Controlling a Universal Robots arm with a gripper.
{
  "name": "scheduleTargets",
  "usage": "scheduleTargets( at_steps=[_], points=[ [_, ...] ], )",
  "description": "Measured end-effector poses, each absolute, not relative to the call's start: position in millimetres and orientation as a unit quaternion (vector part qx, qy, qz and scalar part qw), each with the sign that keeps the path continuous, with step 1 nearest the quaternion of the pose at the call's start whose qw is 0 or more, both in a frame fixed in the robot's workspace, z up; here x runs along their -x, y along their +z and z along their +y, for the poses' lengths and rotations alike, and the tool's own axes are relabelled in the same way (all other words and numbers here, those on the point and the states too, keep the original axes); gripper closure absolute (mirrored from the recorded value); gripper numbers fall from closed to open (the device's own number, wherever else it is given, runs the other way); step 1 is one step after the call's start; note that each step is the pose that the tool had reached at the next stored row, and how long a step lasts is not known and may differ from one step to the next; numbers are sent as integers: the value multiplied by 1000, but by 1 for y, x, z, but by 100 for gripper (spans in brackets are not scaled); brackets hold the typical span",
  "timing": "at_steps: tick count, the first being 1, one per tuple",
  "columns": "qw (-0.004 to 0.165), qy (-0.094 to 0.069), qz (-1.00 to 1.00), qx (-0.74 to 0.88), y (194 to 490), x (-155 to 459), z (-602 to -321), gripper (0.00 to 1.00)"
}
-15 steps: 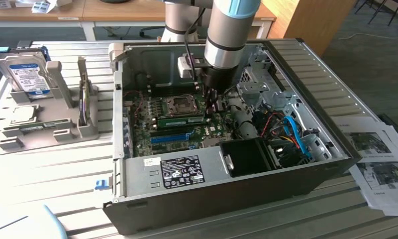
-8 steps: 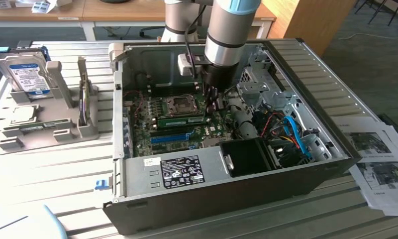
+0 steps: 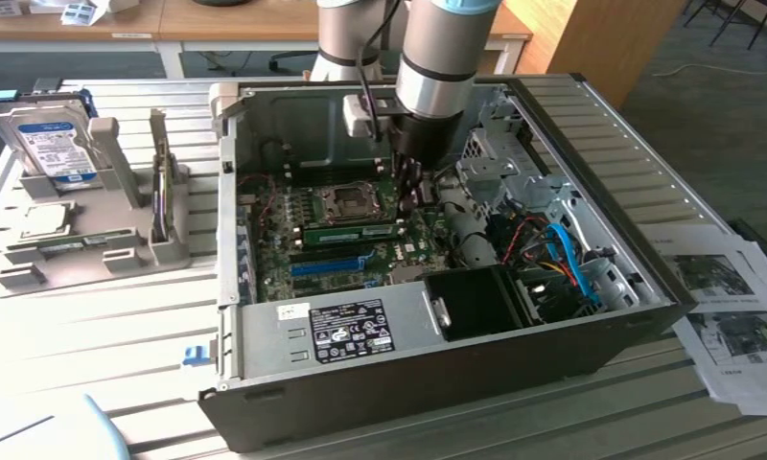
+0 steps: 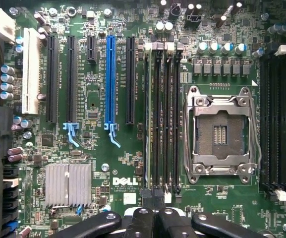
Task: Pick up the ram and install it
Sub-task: 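Press down the ram until it locks into place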
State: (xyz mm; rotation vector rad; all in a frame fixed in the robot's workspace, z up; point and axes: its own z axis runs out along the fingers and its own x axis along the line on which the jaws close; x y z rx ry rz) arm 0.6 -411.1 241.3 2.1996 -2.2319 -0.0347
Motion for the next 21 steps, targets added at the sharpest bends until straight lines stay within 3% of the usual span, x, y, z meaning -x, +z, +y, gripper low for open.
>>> scheduleTargets(
  at_steps=[21],
  points=[
    [4, -11, -712, -702, 255, -1, -411, 91]
  ],
)
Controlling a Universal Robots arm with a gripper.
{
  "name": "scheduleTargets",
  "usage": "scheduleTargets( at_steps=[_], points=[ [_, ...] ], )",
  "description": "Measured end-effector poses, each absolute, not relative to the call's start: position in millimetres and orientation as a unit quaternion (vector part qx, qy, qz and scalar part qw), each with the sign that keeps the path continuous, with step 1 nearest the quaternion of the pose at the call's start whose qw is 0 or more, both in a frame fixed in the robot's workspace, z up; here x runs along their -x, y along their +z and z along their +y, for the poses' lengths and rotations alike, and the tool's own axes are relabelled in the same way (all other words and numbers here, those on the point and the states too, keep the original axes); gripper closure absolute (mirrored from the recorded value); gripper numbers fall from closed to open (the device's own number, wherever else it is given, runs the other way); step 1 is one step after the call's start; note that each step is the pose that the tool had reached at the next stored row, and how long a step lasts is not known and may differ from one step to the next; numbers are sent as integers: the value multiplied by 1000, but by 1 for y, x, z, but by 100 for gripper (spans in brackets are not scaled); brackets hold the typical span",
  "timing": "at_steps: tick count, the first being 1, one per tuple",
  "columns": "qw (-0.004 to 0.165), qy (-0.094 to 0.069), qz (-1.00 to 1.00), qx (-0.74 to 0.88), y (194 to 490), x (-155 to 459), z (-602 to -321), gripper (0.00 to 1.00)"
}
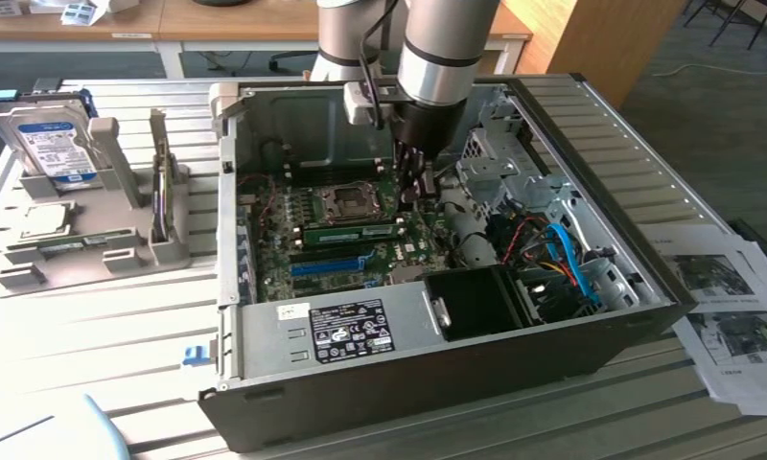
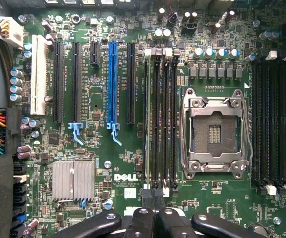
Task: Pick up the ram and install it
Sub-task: 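Press down the ram until it locks into place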
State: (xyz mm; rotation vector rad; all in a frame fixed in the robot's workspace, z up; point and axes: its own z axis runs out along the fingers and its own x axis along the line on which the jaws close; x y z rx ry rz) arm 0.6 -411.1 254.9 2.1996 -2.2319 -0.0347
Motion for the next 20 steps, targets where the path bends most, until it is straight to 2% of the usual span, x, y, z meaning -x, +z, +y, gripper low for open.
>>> scheduleTargets(
  at_steps=[20],
  points=[
    [4, -11, -712, -702, 255, 24, -411, 91]
  ],
)
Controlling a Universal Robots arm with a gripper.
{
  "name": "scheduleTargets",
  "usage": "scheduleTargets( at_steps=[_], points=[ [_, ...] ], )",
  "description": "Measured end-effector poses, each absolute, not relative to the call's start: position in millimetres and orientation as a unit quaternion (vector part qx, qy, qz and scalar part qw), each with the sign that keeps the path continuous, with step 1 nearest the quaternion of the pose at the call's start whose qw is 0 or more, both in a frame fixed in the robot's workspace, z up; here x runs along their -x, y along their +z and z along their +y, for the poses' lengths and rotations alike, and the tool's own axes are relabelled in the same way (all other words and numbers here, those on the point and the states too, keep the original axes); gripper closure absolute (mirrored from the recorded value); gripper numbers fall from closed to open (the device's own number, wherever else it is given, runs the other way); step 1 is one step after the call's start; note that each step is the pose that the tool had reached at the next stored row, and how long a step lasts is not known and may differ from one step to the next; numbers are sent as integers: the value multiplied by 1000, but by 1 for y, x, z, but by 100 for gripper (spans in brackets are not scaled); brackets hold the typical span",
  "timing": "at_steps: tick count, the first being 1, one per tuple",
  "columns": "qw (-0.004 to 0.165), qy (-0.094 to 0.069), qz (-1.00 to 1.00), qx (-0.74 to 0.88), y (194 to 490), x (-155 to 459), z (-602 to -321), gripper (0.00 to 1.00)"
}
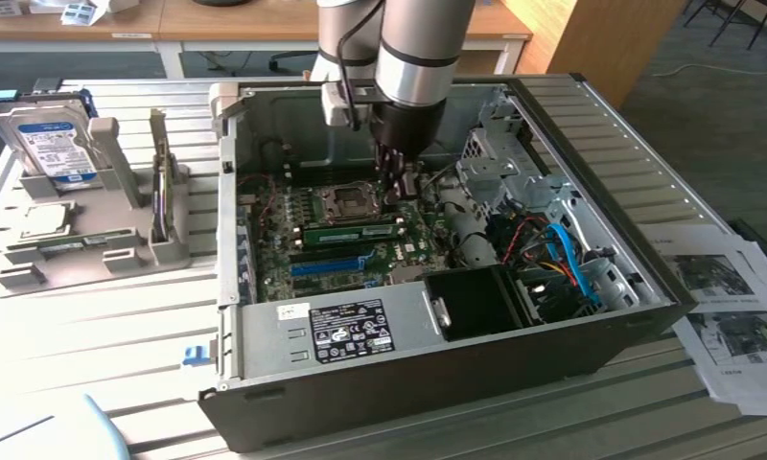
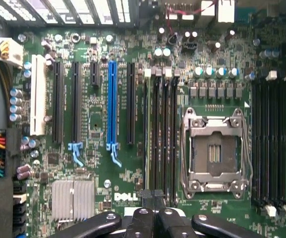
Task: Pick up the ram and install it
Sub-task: 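Press down the ram until it locks into place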
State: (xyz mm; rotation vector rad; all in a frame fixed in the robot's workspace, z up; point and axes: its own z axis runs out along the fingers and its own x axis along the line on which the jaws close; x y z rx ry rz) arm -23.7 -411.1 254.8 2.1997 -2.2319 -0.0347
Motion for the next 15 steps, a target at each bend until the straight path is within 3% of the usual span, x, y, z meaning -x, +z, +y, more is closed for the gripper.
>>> scheduleTargets(
  at_steps=[15],
  points=[
    [4, -11, -712, -702, 255, 54, -411, 91]
  ],
)
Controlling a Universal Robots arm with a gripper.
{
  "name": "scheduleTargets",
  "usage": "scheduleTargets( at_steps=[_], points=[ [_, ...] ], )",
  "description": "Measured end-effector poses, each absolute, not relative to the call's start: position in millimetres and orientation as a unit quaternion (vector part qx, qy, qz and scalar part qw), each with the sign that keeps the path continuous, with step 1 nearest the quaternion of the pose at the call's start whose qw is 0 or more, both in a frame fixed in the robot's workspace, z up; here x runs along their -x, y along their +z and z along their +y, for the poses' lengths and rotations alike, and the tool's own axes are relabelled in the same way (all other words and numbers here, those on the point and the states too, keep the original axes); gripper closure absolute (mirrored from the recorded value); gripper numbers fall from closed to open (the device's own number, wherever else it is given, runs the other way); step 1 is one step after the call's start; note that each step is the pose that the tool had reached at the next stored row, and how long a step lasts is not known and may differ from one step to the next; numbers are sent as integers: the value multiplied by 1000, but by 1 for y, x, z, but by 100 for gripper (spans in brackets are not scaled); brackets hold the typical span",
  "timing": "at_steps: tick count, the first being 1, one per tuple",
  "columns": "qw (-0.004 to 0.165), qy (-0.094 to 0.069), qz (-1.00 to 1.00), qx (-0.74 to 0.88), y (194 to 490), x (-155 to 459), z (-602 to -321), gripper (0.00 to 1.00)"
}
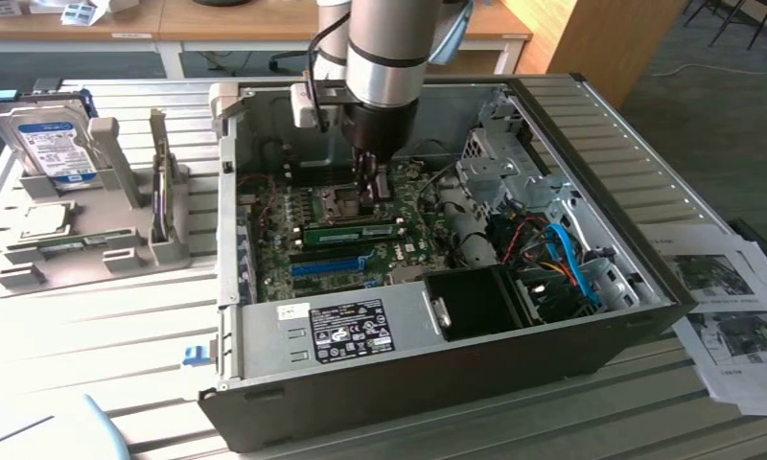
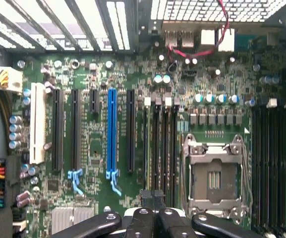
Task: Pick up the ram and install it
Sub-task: 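Press down the ram until it locks into place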
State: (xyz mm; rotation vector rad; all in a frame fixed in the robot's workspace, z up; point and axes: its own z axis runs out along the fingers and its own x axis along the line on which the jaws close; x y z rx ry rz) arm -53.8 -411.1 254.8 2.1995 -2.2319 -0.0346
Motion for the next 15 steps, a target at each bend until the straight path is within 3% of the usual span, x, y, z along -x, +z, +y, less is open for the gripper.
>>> scheduleTargets(
  at_steps=[15],
  points=[
    [4, -11, -712, -702, 255, 90, -411, 91]
  ],
)
